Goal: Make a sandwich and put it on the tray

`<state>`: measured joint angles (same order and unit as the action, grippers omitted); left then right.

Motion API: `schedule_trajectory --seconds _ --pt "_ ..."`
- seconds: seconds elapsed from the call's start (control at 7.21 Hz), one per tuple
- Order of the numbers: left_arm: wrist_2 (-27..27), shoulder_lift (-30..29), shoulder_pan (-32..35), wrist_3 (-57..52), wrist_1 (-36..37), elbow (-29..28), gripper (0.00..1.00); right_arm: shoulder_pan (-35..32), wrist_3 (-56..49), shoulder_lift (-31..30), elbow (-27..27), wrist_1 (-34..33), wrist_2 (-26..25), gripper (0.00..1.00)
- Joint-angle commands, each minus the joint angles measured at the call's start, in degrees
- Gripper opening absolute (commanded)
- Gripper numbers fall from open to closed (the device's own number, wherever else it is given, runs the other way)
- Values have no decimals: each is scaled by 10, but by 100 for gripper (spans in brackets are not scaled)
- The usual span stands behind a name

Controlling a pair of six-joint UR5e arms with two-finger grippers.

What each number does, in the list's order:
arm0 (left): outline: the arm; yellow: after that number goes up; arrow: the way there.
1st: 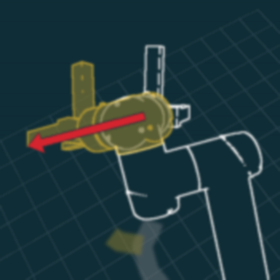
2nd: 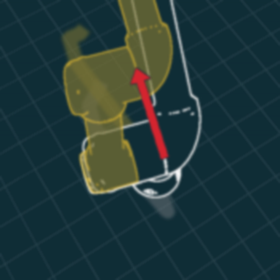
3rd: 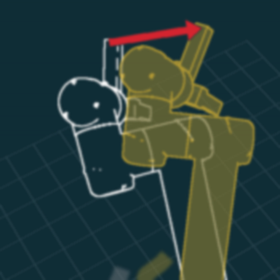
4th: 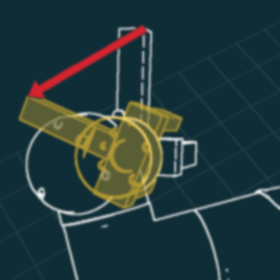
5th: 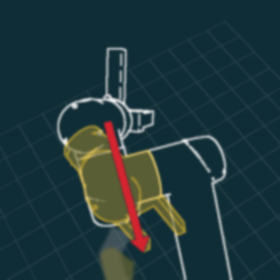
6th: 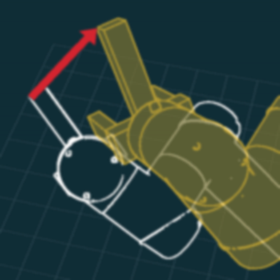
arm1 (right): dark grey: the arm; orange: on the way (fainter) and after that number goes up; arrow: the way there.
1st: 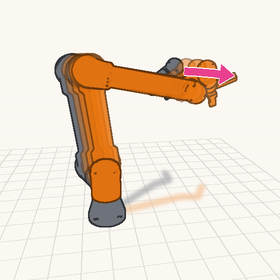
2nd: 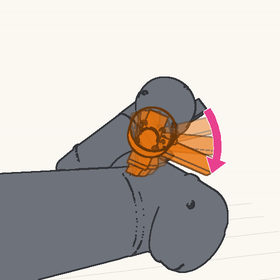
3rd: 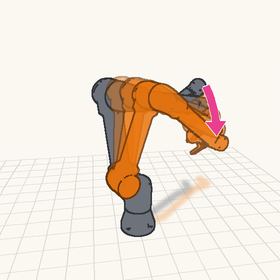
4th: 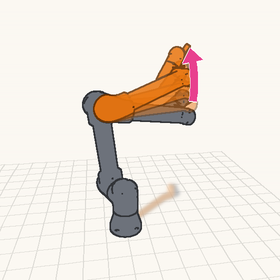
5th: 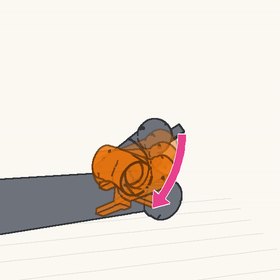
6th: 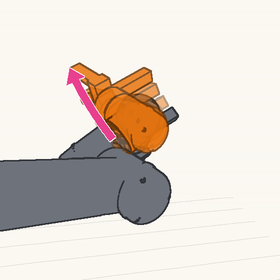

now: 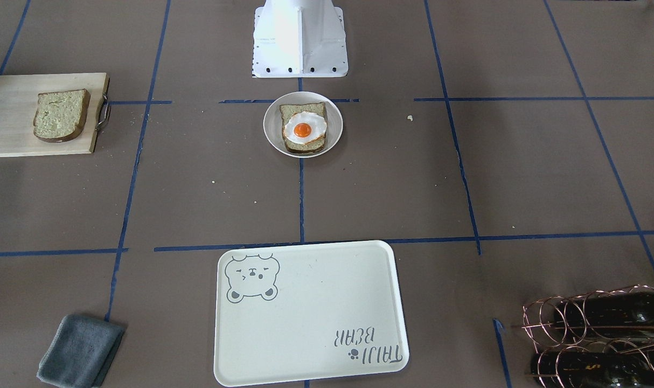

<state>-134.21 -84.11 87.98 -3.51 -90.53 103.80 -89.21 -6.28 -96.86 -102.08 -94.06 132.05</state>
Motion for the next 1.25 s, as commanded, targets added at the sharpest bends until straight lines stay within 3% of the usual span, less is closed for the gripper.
schedule_trajectory --seconds 0.0,0.28,0.55,0.83,0.97,1.11 --pt "0 0 0 1 1 0 100 0 -1 0 -1 0 2 100" --pt "0 0 0 1 -1 0 100 4 10 8 -9 -2 4 100" --pt "-1 0 0 1 -3 -4 100 4 6 -11 -15 18 57 100" --pt "0 0 0 1 -3 -3 100 17 34 -60 -49 92 112 100" --pt "-1 0 -1 0 -3 -4 100 35 110 -62 -51 121 117 100" --pt "-1 -1 0 0 -3 -4 100 81 165 -99 -50 208 110 100"
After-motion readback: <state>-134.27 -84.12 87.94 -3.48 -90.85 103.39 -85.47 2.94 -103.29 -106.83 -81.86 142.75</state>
